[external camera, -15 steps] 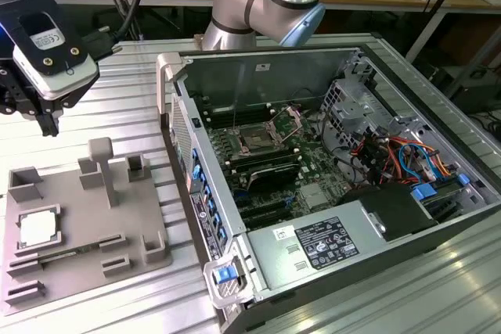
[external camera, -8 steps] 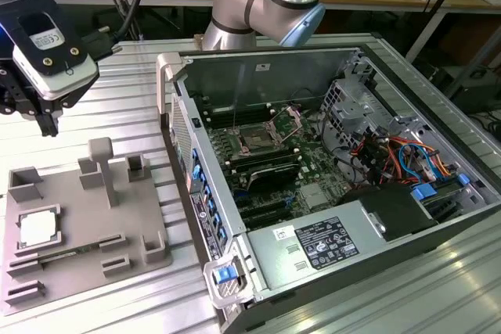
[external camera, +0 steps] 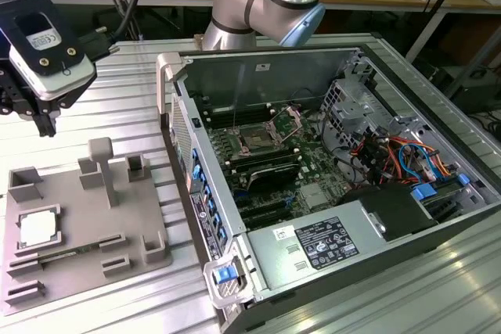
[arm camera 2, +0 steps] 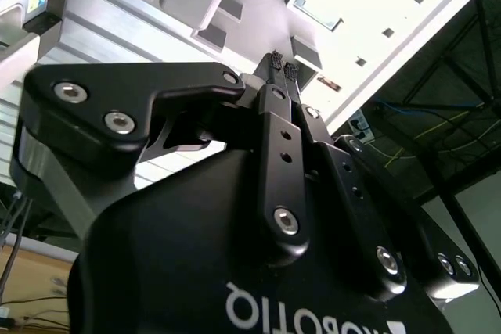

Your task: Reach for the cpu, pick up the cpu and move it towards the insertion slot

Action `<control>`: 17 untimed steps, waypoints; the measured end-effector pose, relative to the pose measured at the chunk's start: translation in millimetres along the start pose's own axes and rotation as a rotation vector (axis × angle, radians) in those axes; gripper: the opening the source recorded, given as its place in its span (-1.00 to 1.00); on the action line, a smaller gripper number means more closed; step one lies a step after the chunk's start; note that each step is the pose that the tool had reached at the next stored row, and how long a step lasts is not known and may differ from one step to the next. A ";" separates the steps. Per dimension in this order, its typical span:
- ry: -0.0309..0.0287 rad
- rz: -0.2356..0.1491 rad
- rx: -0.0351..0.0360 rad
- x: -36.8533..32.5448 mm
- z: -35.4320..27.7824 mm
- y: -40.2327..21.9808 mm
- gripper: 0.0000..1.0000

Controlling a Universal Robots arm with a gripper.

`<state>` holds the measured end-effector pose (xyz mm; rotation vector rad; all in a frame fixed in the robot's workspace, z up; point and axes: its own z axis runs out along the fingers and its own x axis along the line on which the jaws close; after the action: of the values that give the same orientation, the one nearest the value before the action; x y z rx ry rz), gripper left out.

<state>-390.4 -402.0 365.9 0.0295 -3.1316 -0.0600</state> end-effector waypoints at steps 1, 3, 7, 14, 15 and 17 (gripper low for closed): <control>0.0000 0.000 0.0000 0.5 0.1 0.0 -0.79; 0.0000 0.000 -0.0001 1.9 0.3 0.0 -0.79; 0.0007 0.000 0.0000 3.2 1.0 0.0 -0.79; 0.0034 0.000 0.0000 3.8 1.7 -0.1 -0.79; 0.0038 0.000 0.0000 3.8 1.8 -0.1 -0.79; 0.0049 0.000 -0.0001 3.9 1.9 -0.1 -0.79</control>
<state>-394.3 -402.1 364.1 0.0294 -3.1267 -0.0599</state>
